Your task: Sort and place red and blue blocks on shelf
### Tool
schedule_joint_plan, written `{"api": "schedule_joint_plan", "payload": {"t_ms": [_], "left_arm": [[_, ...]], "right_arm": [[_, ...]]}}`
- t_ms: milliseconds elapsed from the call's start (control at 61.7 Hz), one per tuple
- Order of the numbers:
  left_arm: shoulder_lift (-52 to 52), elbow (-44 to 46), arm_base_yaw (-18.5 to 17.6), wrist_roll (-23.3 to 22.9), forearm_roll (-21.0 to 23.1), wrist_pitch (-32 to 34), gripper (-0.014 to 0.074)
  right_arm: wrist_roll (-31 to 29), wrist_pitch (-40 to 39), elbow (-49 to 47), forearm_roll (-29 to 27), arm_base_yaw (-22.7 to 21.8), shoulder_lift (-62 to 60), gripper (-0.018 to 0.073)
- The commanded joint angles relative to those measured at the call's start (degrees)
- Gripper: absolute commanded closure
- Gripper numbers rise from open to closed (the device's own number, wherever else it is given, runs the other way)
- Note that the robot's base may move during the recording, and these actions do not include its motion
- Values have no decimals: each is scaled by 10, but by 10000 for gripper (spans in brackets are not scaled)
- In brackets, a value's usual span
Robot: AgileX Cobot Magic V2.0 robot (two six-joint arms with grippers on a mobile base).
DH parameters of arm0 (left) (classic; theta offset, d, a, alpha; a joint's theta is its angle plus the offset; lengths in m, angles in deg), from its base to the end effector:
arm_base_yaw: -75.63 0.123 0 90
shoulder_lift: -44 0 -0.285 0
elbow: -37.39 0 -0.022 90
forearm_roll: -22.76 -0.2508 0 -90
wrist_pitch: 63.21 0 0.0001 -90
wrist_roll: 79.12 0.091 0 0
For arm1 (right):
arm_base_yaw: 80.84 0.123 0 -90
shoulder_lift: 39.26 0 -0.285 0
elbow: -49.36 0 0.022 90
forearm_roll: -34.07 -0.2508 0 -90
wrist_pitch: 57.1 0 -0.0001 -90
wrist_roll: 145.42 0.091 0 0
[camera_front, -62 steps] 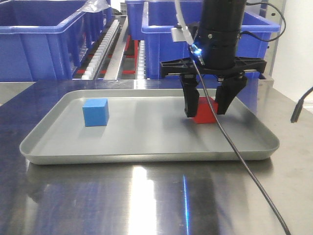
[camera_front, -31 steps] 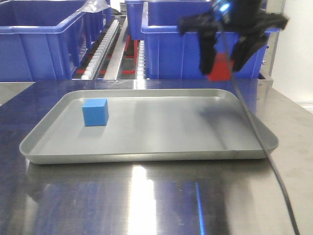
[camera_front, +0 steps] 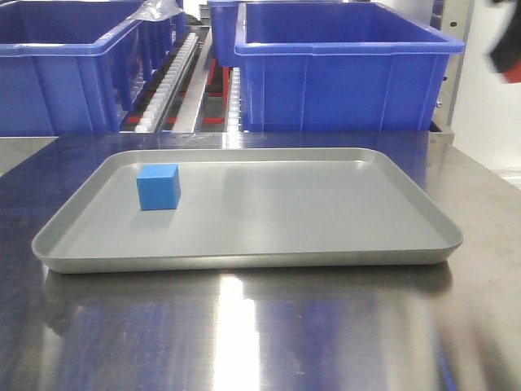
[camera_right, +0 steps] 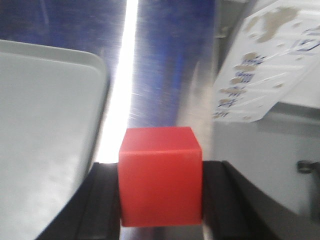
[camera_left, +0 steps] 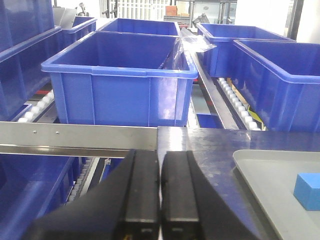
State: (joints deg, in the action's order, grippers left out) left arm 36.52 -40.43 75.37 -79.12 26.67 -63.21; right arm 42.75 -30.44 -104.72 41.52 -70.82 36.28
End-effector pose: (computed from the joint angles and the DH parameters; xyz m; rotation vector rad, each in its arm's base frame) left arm 0.0563 -0.0003 0.2099 -0.0474 1.4883 -0.0588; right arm 0.2477 0.0384 0.3148 -0.1340 2.2278 0.0448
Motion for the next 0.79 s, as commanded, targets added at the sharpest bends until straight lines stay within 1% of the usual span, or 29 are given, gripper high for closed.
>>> {"api": "schedule_joint_plan", "payload": {"t_ms": [0, 81, 162, 275, 470, 616, 778], "left_arm": [[12, -13, 0, -4, 4, 43, 472], [12, -13, 0, -4, 4, 43, 472], [12, -13, 0, -4, 4, 43, 472], [12, -13, 0, -4, 4, 43, 472], [12, -13, 0, -4, 4, 43, 472], [12, -13, 0, -4, 4, 43, 472], [12, -13, 0, -4, 4, 43, 472]], "right_arm": [[-43, -74, 26, -19, -29, -61, 228], [-62, -98, 66, -38, -53, -105, 228], [-62, -124, 99, -48, -69, -153, 228], [-62, -158, 143, -60, -71, -211, 228], [-62, -186, 218, -61, -71, -314, 228], [-62, -191, 263, -61, -71, -389, 228], [-62, -190, 291, -61, -71, -434, 228]]}}
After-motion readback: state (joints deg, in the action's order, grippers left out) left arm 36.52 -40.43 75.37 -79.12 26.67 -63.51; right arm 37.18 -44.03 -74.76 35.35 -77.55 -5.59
